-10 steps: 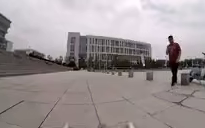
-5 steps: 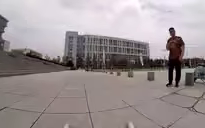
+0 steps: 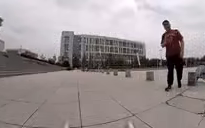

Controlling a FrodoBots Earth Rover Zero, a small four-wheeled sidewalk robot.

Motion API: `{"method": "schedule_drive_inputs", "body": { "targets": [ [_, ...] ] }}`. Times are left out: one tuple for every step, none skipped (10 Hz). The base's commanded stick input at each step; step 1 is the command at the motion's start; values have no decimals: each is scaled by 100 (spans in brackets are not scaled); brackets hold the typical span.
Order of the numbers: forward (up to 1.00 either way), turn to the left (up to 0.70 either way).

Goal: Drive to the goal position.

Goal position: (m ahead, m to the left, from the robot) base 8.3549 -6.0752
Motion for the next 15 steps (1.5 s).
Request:
{"method": "schedule_drive_inputs", "body": {
  "targets": [
    [70,-12],
    [70,-12],
    [70,-12],
    [70,-12],
    [70,-12],
    [70,-12],
    [70,-12],
    [70,-12],
    [70,-12],
    [70,-12],
    [70,-12],
    [70,-12],
    [70,-12],
    [70,-12],
    [70,-12]
  ]
}}
